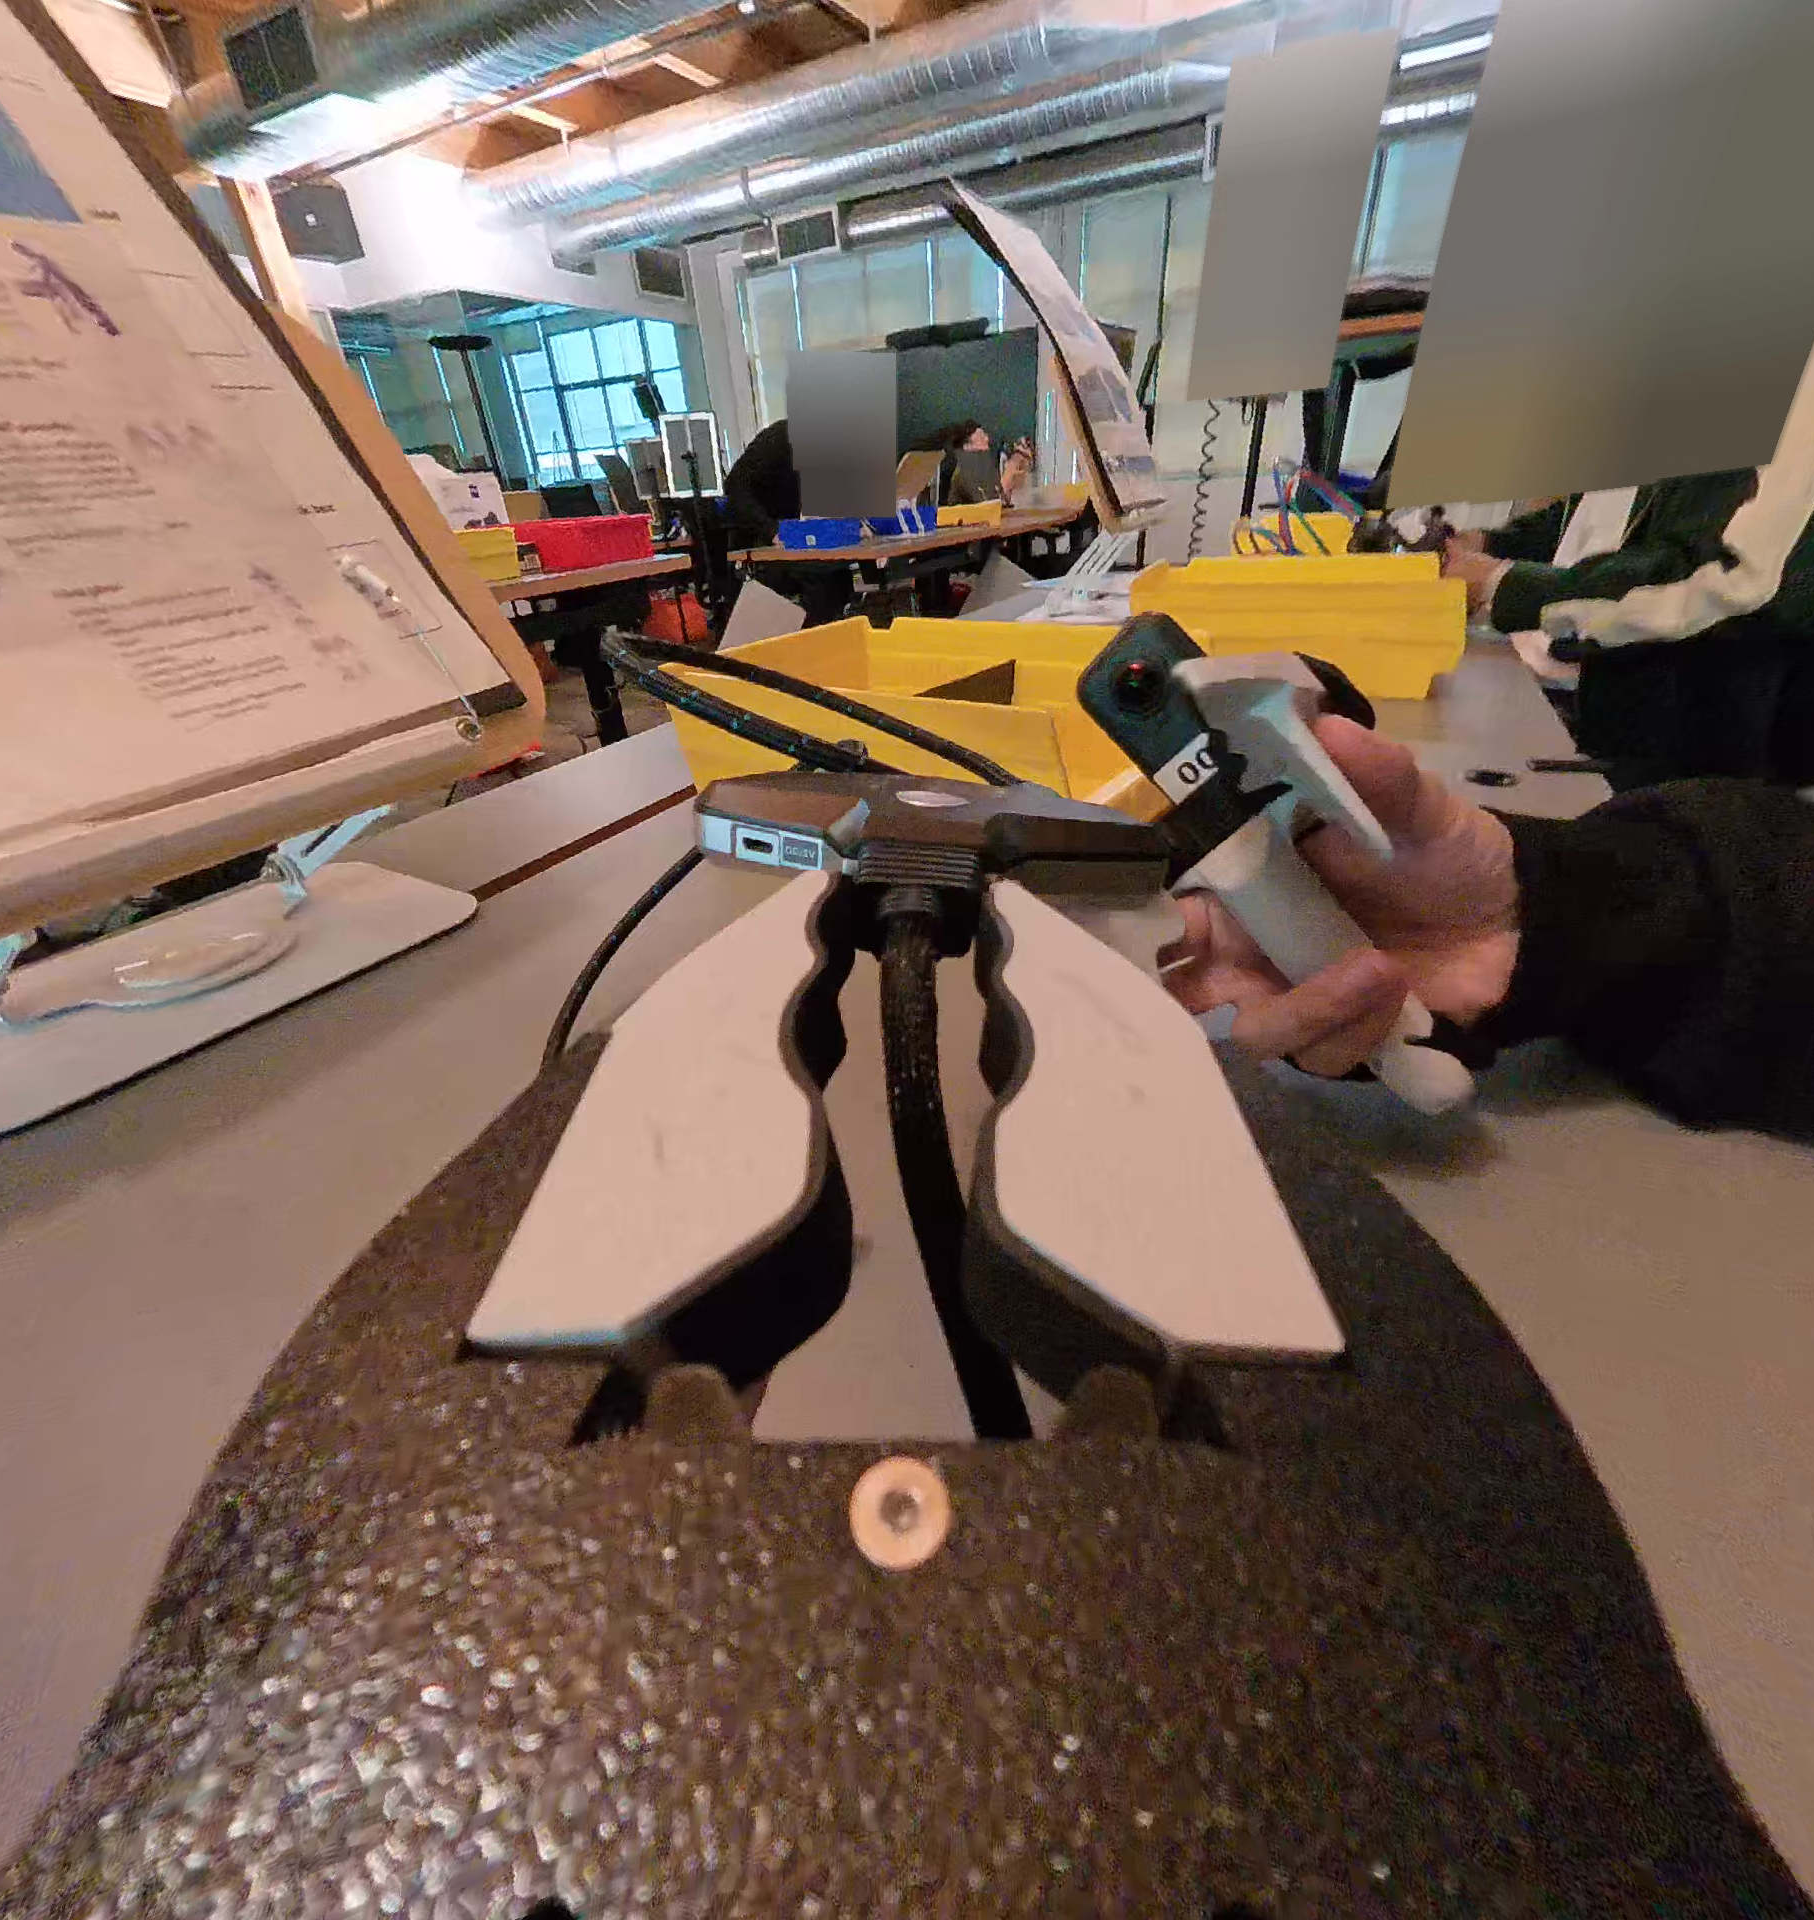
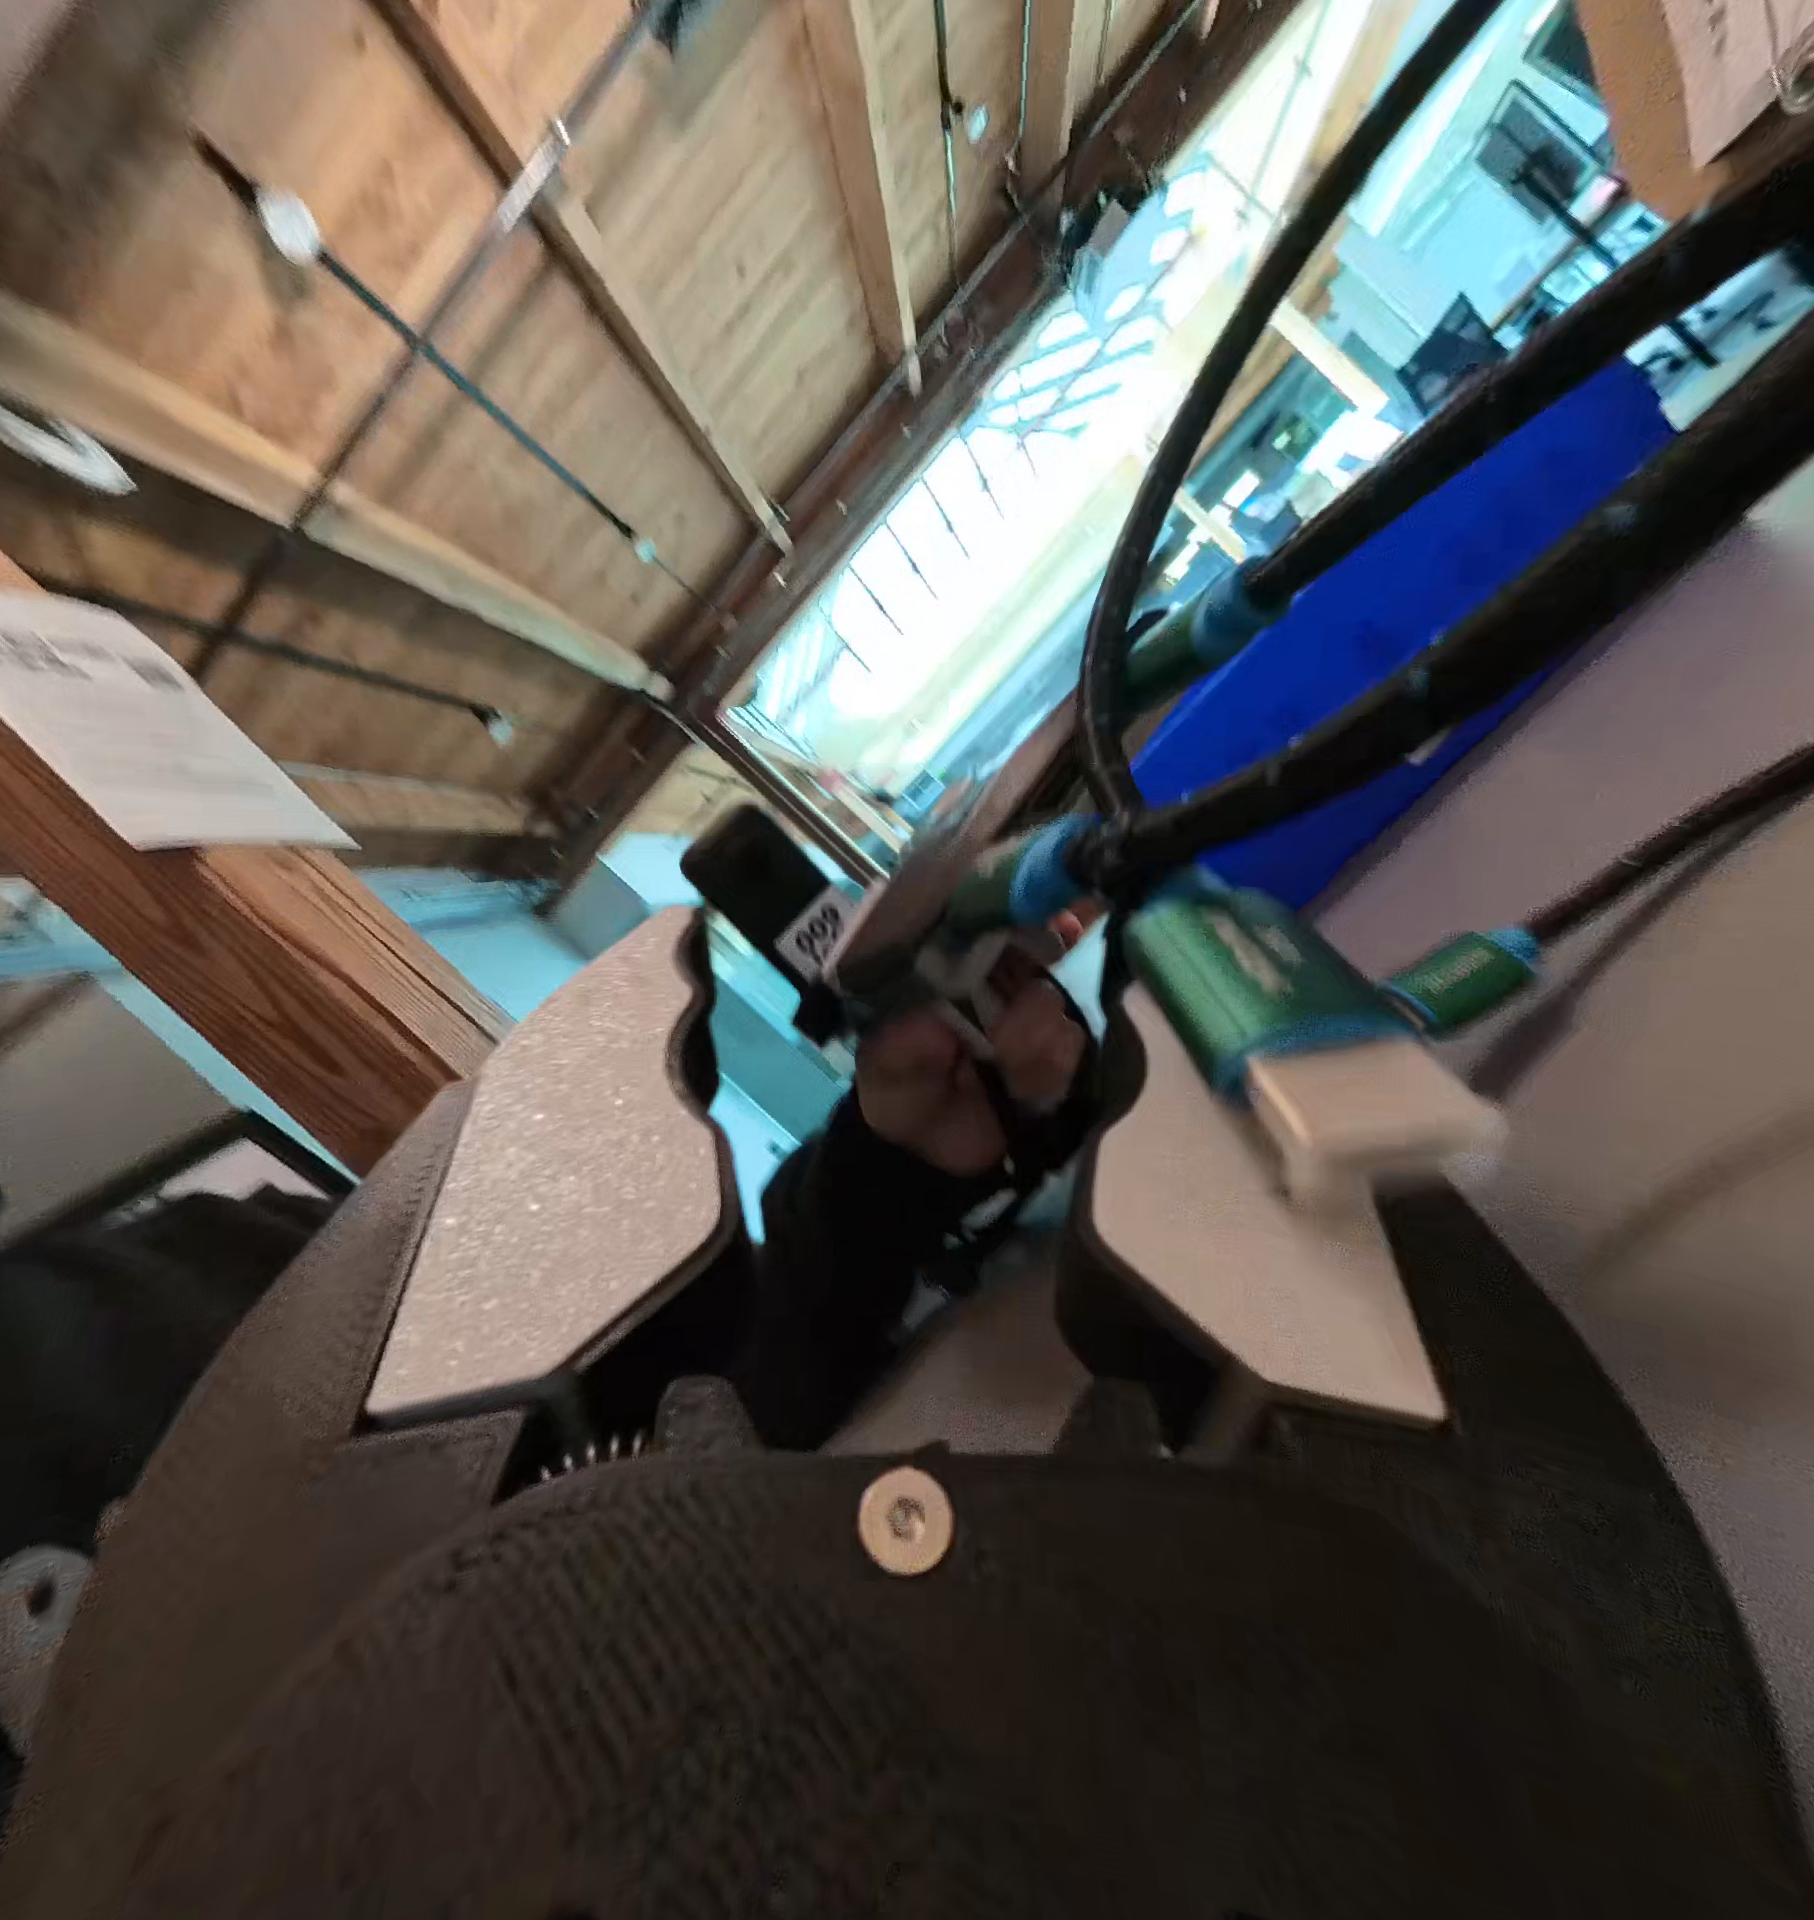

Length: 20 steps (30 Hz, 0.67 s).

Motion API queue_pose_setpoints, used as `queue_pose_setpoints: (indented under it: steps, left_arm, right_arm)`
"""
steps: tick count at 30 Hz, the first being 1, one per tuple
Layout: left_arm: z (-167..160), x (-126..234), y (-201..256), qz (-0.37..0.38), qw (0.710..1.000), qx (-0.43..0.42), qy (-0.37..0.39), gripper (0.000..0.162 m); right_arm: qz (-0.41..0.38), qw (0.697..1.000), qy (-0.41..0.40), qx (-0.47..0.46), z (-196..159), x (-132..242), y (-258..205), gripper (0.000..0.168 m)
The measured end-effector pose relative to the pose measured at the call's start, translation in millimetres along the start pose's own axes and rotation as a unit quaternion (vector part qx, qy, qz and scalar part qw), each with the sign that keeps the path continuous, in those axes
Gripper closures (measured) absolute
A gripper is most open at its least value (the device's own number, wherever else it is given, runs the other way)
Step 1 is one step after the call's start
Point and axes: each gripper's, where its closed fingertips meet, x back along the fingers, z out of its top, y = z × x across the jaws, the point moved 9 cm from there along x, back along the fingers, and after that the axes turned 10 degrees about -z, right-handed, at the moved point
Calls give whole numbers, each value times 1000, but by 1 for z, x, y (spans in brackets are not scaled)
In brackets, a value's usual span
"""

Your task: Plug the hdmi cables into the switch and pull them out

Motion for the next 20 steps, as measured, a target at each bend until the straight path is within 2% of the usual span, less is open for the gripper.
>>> queue_pose_setpoints:
  steps: [2, 4, 6, 8, 10, 13, 17, 20]
  left_arm:
    - [3, 16, -7, -2, 999, 29, 34, 140]
    - [5, 29, -11, -10, 997, 46, 66, 140]
    - [6, 36, -13, -22, 994, 60, 84, 140]
    - [7, 39, -14, -34, 993, 63, 96, 140]
    - [9, 37, -11, -54, 993, 47, 97, 140]
    - [12, 30, -1, -94, 991, 11, 94, 140]
    - [14, 23, 16, -154, 983, -36, 96, 140]
    - [14, 22, 20, -170, 979, -48, 102, 140]
  right_arm:
    - [-37, 997, -37, 50, -1, 8, -8, 83]
    - [-84, 983, -71, 149, 2, 18, -26, 83]
    - [-164, 939, -85, 290, 12, 29, -55, 78]
    - [-221, 876, -104, 416, 23, 34, -87, 82]
    - [-249, 825, -139, 489, 29, 30, -113, 88]
    - [-226, 777, -236, 537, 29, 13, -131, 98]
    - [-188, 737, -355, 543, 19, -11, -139, 119]
    - [-200, 689, -424, 553, 14, -17, -134, 122]
